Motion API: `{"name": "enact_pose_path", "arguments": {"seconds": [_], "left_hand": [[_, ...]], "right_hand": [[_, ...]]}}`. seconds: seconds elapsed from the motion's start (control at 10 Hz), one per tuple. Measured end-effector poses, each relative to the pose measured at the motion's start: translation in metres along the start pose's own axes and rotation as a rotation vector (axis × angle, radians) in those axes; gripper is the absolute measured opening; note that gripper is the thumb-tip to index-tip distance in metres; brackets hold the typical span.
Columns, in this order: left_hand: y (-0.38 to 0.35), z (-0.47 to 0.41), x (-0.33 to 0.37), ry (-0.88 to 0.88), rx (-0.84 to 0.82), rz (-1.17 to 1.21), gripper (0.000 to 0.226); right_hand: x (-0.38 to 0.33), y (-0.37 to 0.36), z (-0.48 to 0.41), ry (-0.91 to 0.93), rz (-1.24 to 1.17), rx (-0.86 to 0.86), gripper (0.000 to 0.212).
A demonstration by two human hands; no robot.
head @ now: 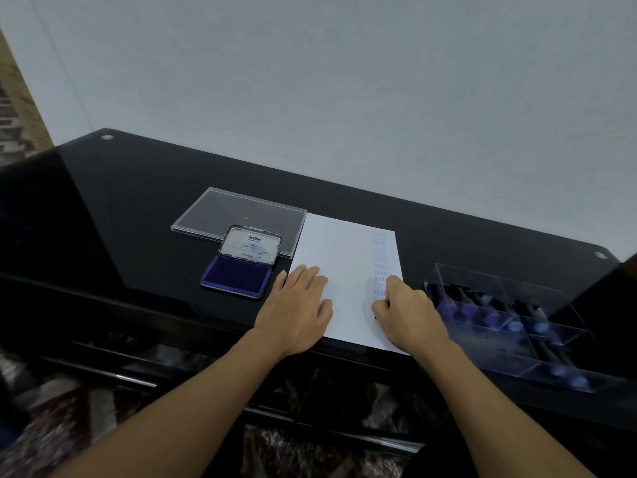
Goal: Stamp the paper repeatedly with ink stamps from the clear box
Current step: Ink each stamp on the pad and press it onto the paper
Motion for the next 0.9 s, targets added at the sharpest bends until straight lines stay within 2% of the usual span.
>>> {"name": "enact_pose_path", "arguments": {"seconds": [0.9], "left_hand": [[-0.0004, 0.0007, -0.0018, -0.003, 0.011, 0.017, 0.049]], "right_hand": [[-0.0036, 0.0042, 0.0064, -0.015, -0.007, 0.005, 0.017]]}}
Point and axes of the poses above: each hand's wrist, its own z-axis away from the middle knuckle, its own y-axis out of the back of the hand, x = y × z, the point moved 7 cm from there along -z, towards the middle knuckle, and after that the axes turned 5 degrees about z, right-handed, at the moved point
